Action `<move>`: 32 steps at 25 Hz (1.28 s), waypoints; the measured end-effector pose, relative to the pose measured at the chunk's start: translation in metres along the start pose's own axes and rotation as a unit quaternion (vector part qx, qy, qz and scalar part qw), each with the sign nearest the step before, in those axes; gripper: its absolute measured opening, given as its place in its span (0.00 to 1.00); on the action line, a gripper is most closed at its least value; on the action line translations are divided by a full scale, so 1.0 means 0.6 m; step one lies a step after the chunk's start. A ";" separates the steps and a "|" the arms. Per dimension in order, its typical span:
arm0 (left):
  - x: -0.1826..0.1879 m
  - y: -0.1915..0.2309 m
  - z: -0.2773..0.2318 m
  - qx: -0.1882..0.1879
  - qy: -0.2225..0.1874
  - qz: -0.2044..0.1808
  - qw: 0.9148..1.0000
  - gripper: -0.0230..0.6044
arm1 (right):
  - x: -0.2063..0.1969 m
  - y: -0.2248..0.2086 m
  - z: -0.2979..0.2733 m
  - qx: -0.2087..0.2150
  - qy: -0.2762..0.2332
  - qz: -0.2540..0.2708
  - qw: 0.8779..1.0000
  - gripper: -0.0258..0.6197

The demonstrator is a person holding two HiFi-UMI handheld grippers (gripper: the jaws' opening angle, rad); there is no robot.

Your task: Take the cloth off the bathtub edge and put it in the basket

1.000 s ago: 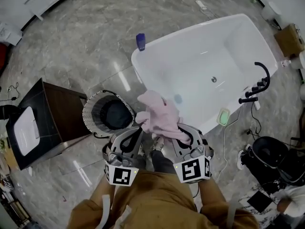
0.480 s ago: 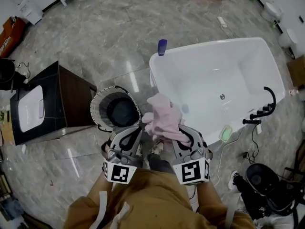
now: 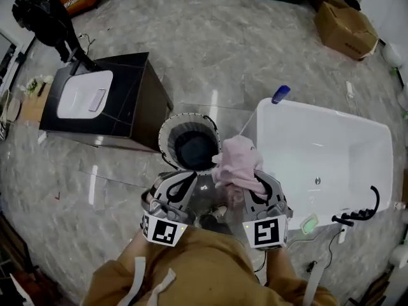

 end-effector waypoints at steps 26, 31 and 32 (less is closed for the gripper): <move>-0.154 0.230 0.141 0.022 -0.019 0.035 0.999 0.05 | 0.231 0.173 -0.213 0.027 0.016 0.047 0.998 0.13; -0.158 0.214 0.115 0.015 -0.010 0.023 1.000 0.05 | 0.207 0.171 -0.234 0.053 0.025 0.063 0.996 0.13; -0.160 0.212 0.111 0.015 -0.007 0.019 1.000 0.05 | 0.203 0.169 -0.238 0.056 0.024 0.065 0.996 0.13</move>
Point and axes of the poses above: the fingertips, and each gripper's own axes: z backward along the fingers, y to its left, x out of its top, the point moved 1 cm from there along z, backward along the fingers, and after that the axes turned 9 degrees about x, right-handed, at the moved point
